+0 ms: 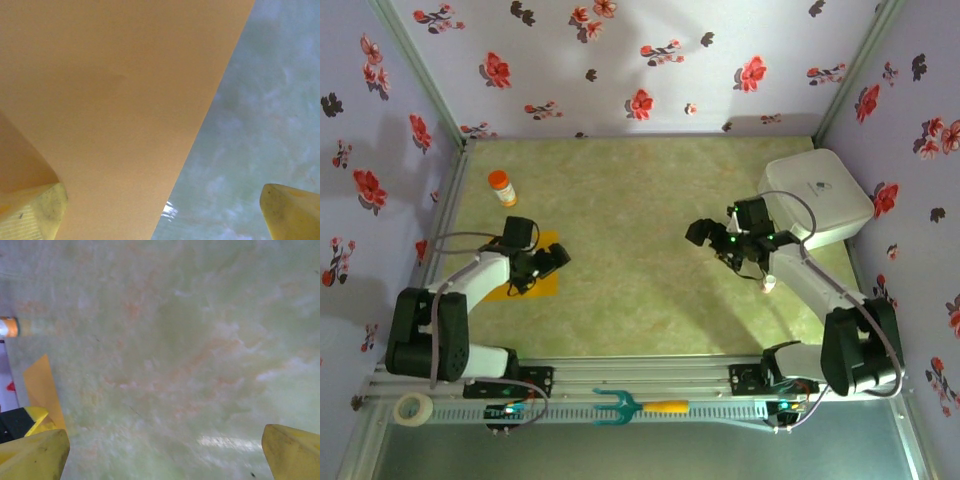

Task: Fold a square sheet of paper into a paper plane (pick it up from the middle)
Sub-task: Move the square sheet of paper to the center of the table.

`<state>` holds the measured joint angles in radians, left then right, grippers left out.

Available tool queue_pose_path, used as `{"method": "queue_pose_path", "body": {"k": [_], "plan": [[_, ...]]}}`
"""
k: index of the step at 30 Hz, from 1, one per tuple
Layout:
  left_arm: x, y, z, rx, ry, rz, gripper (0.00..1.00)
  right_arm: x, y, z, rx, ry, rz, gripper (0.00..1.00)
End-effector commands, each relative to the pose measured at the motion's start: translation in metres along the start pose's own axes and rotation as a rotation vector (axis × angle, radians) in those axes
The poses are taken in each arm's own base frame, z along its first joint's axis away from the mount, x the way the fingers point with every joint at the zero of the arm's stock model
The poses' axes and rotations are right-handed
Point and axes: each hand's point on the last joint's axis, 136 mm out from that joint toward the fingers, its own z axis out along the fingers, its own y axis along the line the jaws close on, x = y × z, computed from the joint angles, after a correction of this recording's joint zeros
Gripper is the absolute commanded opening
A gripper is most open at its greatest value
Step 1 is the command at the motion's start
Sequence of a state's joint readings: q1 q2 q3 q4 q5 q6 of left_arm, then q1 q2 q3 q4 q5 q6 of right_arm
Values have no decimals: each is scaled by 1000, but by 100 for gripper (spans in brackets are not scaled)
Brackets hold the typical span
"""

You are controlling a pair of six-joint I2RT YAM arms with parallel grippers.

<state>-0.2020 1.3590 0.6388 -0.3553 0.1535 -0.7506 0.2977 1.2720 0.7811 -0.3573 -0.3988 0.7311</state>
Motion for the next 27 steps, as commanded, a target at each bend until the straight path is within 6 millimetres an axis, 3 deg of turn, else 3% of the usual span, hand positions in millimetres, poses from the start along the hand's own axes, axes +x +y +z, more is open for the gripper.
{"method": "queue_pose_path", "body": {"k": [1, 4, 11, 17, 27], "plan": [[28, 5, 3, 5, 53, -50, 100, 23, -24, -19, 103, 30, -6, 99], [33, 2, -1, 55, 26, -69, 100, 36, -37, -34, 158, 35, 10, 99], [35, -3, -12, 99, 15, -18, 100, 52, -43, -63, 148, -32, 58, 99], [35, -12, -17, 136, 25, 49, 100, 53, -52, -75, 224, -45, 93, 99], [28, -21, -23, 160, 5, 132, 100, 49, -50, -99, 200, -156, 131, 99]]}}
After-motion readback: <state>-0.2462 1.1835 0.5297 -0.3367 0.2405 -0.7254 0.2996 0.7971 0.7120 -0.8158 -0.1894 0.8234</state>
